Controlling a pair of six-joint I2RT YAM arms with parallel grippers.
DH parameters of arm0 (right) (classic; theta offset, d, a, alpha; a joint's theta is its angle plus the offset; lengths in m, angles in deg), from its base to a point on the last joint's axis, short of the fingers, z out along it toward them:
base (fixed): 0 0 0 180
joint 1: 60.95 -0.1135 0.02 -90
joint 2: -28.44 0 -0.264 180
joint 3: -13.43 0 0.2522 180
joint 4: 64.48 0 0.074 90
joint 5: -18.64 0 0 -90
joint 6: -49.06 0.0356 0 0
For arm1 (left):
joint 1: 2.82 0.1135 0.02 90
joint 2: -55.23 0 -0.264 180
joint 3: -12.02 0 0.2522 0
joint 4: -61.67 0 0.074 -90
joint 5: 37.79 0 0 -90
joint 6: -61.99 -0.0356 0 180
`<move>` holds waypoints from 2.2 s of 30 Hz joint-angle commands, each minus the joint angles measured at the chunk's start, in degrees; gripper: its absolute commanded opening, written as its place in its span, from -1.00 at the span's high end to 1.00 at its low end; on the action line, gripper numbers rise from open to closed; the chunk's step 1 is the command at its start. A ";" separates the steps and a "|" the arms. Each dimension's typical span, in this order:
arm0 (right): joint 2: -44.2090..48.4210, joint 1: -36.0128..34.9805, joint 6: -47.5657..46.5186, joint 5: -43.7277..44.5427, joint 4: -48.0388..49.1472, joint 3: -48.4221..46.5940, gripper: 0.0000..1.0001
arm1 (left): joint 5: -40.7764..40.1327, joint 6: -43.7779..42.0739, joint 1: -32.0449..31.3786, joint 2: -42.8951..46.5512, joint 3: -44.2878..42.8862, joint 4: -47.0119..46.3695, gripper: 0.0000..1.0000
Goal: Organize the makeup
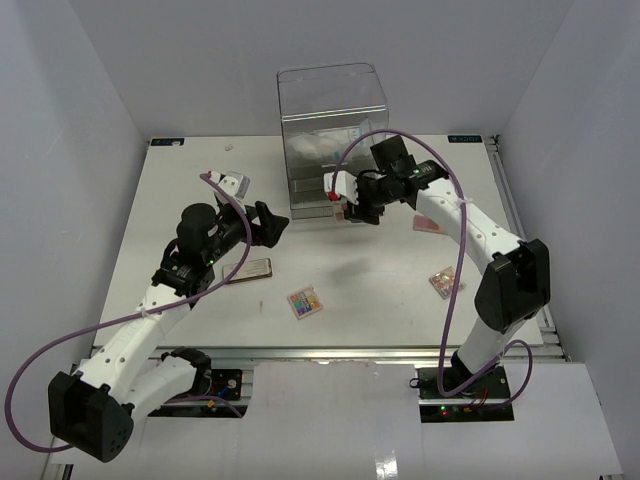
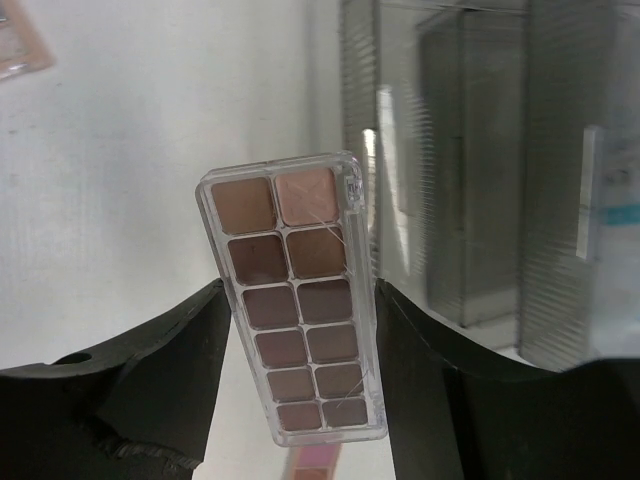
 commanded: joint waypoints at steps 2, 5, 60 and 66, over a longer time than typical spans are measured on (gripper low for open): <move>-1.25 0.47 5.53 9.77 9.26 -3.05 0.48 | 0.59 0.17 0.51 0.91 0.50 -0.58 -0.80; -3.22 0.51 5.67 14.51 14.79 -2.69 0.44 | 0.54 0.15 0.55 0.91 0.42 -0.58 -0.80; 34.04 19.29 35.78 -29.81 35.65 41.64 -0.81 | -18.37 50.61 8.10 -19.88 -4.95 36.36 -0.96; 36.57 19.89 35.51 -29.53 36.58 43.32 -0.80 | -20.06 60.70 11.02 -24.70 -5.96 39.07 -0.96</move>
